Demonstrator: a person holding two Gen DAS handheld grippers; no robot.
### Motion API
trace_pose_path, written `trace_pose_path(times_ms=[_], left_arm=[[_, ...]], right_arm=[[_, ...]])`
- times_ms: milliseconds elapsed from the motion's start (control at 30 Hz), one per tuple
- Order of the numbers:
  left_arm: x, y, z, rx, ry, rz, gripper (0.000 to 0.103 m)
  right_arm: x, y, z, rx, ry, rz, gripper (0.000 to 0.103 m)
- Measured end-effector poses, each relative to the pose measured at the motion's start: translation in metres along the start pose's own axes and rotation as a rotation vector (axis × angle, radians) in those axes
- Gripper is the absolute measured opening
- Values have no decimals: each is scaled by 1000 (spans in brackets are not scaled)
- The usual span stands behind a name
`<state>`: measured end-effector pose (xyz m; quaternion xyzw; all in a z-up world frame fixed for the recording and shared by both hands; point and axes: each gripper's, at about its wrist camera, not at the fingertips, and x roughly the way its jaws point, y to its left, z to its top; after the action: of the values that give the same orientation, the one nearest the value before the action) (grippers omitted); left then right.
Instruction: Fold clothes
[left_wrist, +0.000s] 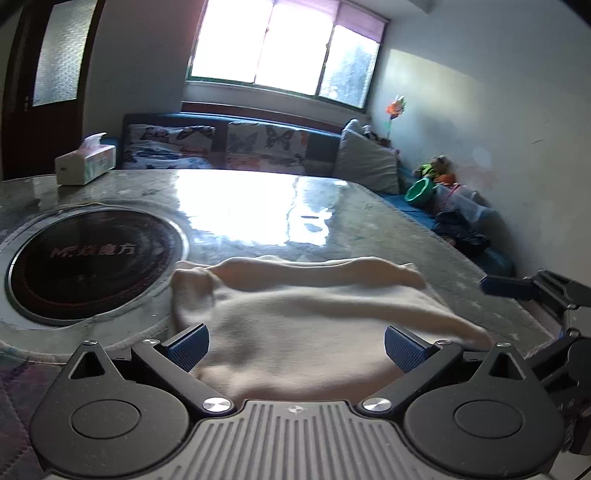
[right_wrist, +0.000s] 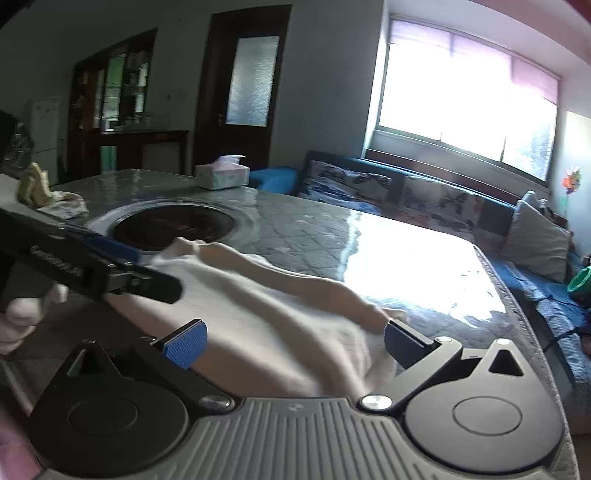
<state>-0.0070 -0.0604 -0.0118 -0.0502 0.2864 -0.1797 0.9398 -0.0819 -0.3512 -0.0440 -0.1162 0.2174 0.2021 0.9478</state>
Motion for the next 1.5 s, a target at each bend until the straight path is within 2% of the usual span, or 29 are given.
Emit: trace_pose_path(times_ms=[233,467,767,867,1067,1167,1500], left_arm=[[8,3,8,42,15,56,103],[23,8,14,66,30,79,103],[40,27,19,56,86,84,103],[40,30,23,60,93,87,103],[45,29,36,90,78,78,103],[53,26,38,109,88,85,103],[74,21,37,147,143,120,103]], right_arm=[[18,1,12,-32,-28,-11,103],[60,-4,23,-32,47,-9,103],[91,-21,18,-26,179,-139,103],[90,-25,24,-34,181,-172,103],[98,-4,38,-86,164,-88,103],[112,2,40,-151,171,-85,103],[141,-23,59,-137,251,-54,103]])
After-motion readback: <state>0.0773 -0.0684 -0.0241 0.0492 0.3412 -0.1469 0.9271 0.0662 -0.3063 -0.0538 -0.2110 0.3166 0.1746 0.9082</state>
